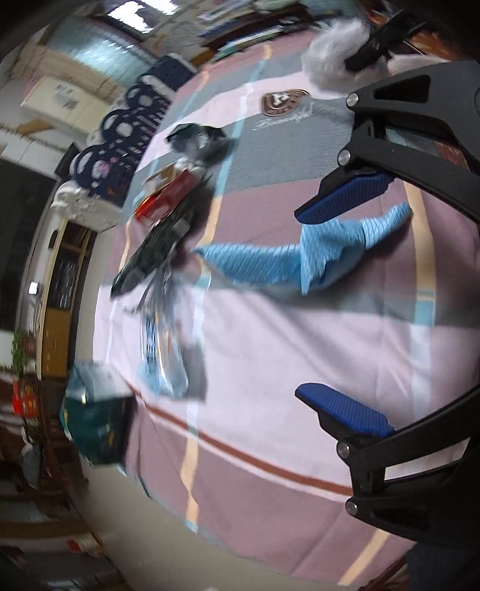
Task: Collect trash
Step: 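Carry the white bag and blue cloth to the wastebasket and release both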
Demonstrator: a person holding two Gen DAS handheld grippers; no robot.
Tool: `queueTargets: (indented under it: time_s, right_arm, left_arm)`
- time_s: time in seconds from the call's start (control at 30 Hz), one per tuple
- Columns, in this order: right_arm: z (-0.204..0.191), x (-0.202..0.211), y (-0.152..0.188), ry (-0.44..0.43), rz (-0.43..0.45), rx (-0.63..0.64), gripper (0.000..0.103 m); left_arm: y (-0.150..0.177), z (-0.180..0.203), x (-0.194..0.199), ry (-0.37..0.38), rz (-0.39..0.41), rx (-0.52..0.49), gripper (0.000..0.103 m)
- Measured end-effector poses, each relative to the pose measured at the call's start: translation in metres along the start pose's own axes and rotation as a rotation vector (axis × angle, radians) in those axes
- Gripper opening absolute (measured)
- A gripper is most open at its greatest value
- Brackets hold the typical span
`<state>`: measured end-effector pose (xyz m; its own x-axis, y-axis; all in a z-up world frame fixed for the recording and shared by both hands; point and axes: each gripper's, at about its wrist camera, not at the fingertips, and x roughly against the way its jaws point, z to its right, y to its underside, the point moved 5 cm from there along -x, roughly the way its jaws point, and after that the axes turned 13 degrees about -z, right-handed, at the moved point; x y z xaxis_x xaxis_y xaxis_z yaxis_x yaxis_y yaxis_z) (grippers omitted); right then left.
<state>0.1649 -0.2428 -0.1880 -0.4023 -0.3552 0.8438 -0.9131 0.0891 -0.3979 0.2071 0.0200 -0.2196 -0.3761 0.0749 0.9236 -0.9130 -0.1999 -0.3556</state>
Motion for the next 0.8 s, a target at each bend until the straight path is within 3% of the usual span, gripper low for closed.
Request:
queueTargets:
  time_s: [0.17, 0.2, 0.3, 0.4, 0.63, 0.8]
  right_arm:
    - [0.024, 0.034, 0.019, 0.042, 0.04, -0.01, 0.022]
    - [0.025, 0.038, 0.022, 0.04, 0.045, -0.011, 0.022]
    - [0.026, 0.043, 0.025, 0.086, 0.068, 0.009, 0.022]
    - [0.024, 0.044, 0.028, 0.074, 0.066, 0.001, 0.022]
    - [0.012, 0.054, 0.032, 0.093, 0.074, 0.025, 0.022]
    - [0.011, 0.071, 0.038, 0.103, 0.092, 0.025, 0.022]
  left_arm:
    - [0.004, 0.037, -0.028, -0.101, -0.036, -0.151, 0.087]
    - [0.008, 0.04, -0.031, -0.107, -0.029, -0.169, 0.081]
    - [0.019, 0.047, -0.041, -0.091, -0.039, -0.215, 0.048]
    - [0.021, 0.046, -0.034, -0.067, -0.012, -0.219, 0.034]
    - [0.008, 0.027, 0.034, -0.001, 0.168, -0.127, 0.032]
    - [0.015, 0.047, 0.083, -0.028, 0.245, -0.176, 0.032]
